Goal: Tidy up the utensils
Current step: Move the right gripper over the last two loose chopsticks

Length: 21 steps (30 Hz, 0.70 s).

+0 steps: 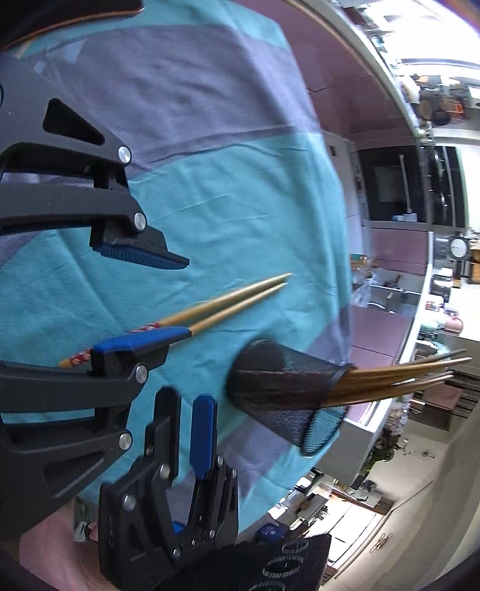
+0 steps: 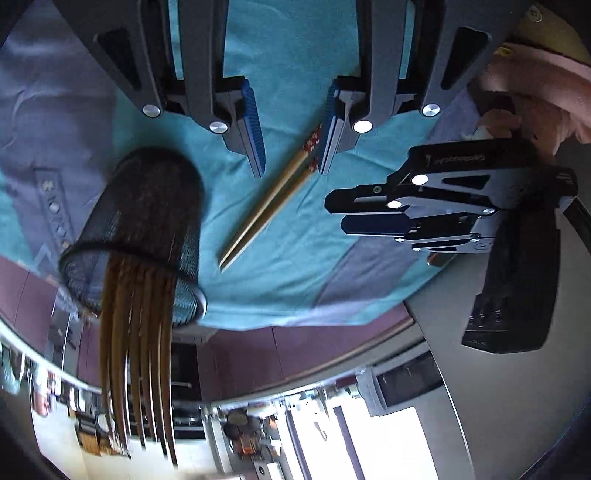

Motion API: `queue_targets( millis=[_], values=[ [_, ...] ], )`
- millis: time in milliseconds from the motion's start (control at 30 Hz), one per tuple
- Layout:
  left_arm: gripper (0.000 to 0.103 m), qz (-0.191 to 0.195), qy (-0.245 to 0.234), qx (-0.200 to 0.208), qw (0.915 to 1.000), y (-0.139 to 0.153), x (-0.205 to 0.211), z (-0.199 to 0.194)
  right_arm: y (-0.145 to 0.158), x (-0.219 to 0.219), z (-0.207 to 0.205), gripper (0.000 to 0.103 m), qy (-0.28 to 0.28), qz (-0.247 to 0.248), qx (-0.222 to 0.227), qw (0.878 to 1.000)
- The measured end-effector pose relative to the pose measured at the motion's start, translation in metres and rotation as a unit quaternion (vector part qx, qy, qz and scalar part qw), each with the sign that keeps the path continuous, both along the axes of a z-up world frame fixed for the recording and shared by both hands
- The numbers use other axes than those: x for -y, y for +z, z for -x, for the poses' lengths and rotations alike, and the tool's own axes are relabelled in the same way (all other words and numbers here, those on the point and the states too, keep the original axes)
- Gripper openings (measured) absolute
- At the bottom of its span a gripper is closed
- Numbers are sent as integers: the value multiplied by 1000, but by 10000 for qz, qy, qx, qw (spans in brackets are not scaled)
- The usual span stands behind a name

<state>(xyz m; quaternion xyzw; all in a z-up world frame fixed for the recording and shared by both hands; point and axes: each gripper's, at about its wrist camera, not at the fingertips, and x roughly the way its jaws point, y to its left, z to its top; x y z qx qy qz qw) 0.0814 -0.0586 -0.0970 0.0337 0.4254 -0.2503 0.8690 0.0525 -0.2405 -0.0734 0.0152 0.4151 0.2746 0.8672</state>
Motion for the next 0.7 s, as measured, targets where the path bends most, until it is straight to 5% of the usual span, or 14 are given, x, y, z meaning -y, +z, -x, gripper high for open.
queue_targets(
  millis=[700],
  values=[
    [18,221,-191,-380,9988,-17,-2,9,-19,-7,-5,25,-212,265,-351,9988]
  ],
)
